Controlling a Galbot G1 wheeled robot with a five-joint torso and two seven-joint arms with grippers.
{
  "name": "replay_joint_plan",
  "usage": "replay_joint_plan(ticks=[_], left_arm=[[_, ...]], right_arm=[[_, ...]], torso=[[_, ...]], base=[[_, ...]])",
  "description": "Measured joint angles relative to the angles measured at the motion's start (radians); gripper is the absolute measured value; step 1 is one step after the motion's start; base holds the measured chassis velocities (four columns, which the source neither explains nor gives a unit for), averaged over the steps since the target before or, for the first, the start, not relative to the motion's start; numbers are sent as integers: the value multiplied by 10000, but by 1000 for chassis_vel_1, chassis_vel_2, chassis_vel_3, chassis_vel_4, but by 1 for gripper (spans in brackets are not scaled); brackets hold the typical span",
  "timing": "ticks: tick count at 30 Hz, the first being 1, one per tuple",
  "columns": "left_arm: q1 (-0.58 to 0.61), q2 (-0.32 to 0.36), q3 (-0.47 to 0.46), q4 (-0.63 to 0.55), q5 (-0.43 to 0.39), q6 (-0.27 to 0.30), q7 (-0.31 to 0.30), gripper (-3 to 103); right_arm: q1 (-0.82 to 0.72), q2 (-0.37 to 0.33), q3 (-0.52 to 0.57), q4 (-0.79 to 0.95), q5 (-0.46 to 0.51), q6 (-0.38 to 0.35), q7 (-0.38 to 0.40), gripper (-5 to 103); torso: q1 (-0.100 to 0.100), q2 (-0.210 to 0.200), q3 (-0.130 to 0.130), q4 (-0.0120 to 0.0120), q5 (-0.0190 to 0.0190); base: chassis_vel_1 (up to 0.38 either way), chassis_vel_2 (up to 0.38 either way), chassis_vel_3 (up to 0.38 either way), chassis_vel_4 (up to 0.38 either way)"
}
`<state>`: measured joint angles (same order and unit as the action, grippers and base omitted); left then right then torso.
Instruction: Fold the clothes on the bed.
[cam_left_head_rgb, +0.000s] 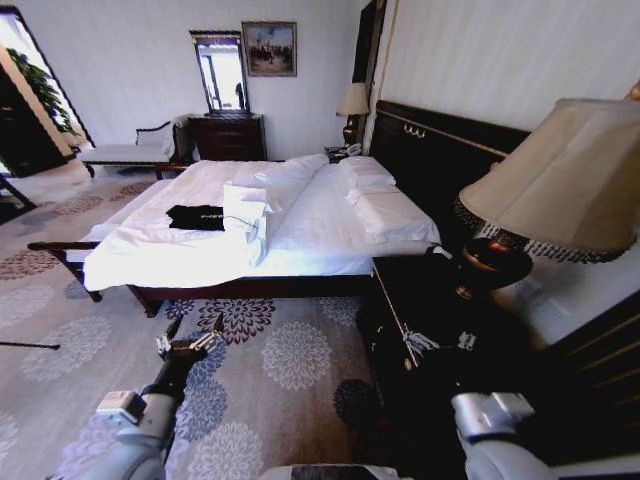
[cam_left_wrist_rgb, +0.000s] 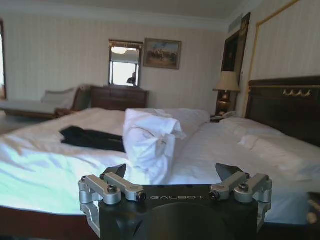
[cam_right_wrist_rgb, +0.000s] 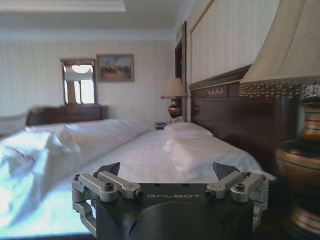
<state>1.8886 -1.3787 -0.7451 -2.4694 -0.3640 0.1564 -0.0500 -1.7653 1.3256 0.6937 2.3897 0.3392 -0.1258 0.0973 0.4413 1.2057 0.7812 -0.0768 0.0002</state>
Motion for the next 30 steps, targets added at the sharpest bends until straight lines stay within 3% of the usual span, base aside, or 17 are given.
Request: replay_joint_plan(ticks=[2, 7, 10, 13, 17, 20, 23, 30], left_arm=[[-18, -73, -130, -194, 218, 21, 73, 100], [-166, -161, -103, -74, 602, 38, 77, 100], [-139, -305, -14, -196, 508, -143, 138, 100], [-216, -295, -85, -193, 315, -307, 179, 100], [-282, -235, -129, 49, 316, -360, 167, 100], [-287, -244, -48, 148, 523, -435, 164, 100], [-322, -246, 24, 284, 1049, -672, 221, 100], [-319, -276, 115, 284, 702, -732, 266, 100]], right_arm=[[226, -156, -106, -88, 697, 27, -102, 100], [617, -220, -165, -647, 680, 685, -791, 100], [628, -54, -140, -906, -89, 1464, -1128, 100], [621, 310, -44, -1354, -1387, 2905, -1490, 100], [485, 582, -18, -1606, -2010, 3529, -1663, 100], [234, 705, -18, -1585, -2178, 3555, -1537, 100], [-181, 700, -63, -1249, -2145, 3037, -936, 100], [-822, 519, -158, -895, -1622, 2491, -342, 100]], torso=[[-1, 1, 0, -2, -1], [-1, 0, 0, -2, -1], [-1, 0, 0, -2, -3], [-2, 1, -1, -4, -1], [-1, 0, 0, -3, -3], [-1, 0, -1, -3, -1], [-2, 1, -1, -4, -2], [-1, 1, 0, -4, -2]], base=[[0, 0, 0, 0], [0, 0, 0, 0], [0, 0, 0, 0], [0, 0, 0, 0], [0, 0, 0, 0], [0, 0, 0, 0], [0, 0, 0, 0], [0, 0, 0, 0]])
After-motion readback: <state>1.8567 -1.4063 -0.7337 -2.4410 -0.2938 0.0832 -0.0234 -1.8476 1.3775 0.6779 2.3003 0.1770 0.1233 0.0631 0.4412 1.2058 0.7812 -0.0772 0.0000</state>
